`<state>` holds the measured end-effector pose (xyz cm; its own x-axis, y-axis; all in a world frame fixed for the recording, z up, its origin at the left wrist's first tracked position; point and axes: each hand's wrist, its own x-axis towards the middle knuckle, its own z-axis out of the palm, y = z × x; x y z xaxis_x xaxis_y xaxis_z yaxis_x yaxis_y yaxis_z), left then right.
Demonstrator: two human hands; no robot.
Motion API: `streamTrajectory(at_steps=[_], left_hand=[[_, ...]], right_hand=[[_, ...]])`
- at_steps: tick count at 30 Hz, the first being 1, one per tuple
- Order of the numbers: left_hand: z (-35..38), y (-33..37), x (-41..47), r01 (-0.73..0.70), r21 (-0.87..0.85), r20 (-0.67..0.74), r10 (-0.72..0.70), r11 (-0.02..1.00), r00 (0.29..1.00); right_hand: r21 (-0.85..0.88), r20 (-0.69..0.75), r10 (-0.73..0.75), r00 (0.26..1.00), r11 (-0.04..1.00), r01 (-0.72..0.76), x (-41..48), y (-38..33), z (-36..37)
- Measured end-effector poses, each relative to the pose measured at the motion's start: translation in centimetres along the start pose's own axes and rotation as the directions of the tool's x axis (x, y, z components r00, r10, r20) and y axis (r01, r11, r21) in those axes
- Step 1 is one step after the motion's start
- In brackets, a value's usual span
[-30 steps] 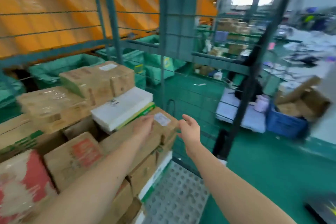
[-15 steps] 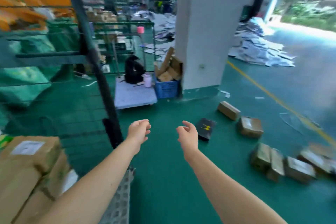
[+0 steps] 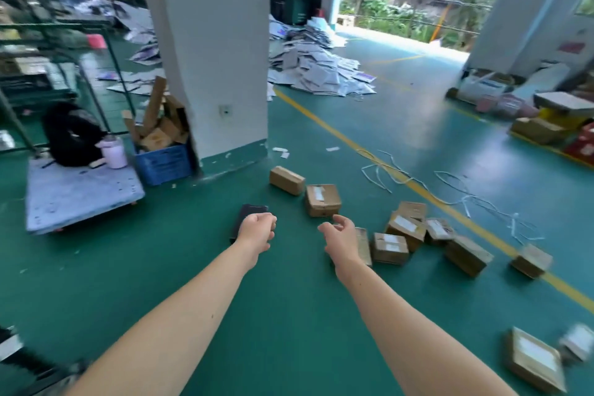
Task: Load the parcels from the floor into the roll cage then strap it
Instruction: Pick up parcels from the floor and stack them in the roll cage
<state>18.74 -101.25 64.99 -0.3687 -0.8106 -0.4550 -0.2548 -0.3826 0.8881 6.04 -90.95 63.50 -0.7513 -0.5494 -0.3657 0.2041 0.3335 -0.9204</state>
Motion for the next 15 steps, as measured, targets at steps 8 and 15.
streamTrajectory(at_steps=[8, 15], left_hand=[[10.5, 2.1, 5.8, 0.016, 0.102, 0.116, -0.028, 0.995, 0.993], [15.0, 5.4, 16.2, 0.017, 0.158, 0.141, -0.040, 0.987, 0.989]], right_hand=[[-0.020, -0.101, 0.072, 0.992, 0.997, -0.075, 7.9, -1.2, -7.8], [-0.042, -0.145, 0.075, 0.987, 0.996, -0.082, 18.7, -4.5, -7.3]])
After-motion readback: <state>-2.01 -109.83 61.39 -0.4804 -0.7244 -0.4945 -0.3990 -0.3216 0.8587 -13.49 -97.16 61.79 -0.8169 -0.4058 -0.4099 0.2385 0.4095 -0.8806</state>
